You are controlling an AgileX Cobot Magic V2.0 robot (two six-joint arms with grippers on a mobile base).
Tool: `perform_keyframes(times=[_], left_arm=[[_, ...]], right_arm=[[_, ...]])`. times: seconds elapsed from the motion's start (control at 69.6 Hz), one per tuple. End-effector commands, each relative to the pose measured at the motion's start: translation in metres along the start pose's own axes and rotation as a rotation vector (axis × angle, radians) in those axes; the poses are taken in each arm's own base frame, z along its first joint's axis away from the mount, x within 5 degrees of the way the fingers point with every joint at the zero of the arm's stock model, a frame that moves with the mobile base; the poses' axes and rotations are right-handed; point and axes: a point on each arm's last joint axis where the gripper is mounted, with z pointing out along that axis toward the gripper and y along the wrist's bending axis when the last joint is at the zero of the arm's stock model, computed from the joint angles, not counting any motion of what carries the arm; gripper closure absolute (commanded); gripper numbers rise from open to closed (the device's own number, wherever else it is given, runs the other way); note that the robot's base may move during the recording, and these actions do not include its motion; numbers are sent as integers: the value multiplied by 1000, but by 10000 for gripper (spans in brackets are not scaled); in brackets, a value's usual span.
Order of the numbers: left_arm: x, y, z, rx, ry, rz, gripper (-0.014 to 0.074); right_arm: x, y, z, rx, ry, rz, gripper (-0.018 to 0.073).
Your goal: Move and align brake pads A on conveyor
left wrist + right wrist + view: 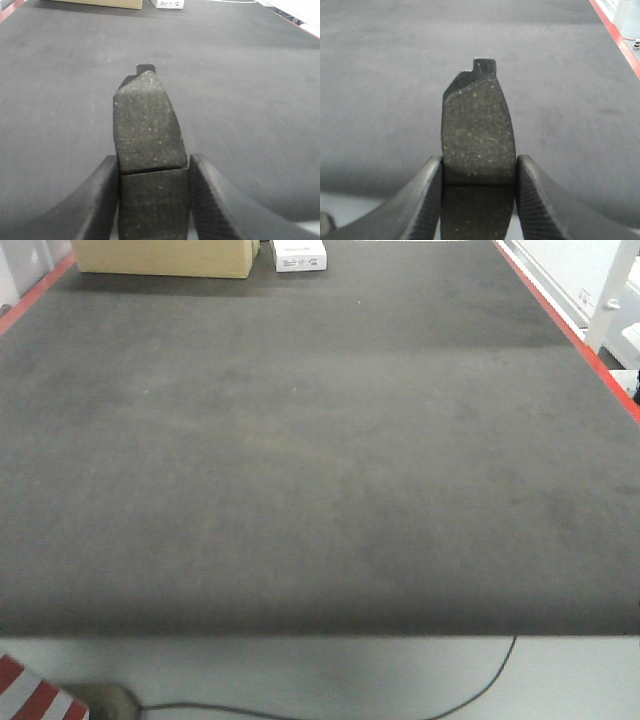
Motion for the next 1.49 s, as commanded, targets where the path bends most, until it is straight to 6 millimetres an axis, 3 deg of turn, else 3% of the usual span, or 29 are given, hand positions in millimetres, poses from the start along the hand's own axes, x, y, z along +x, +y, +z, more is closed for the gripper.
perform_keyframes(times=[0.0, 1.48], left_arm=[[-18, -2, -2, 11, -121, -17, 603], [-18, -2, -2, 11, -121, -17, 603]], right_arm=[[-17, 0, -4, -2, -118, -11, 566], [-17, 0, -4, -2, -118, -11, 566]])
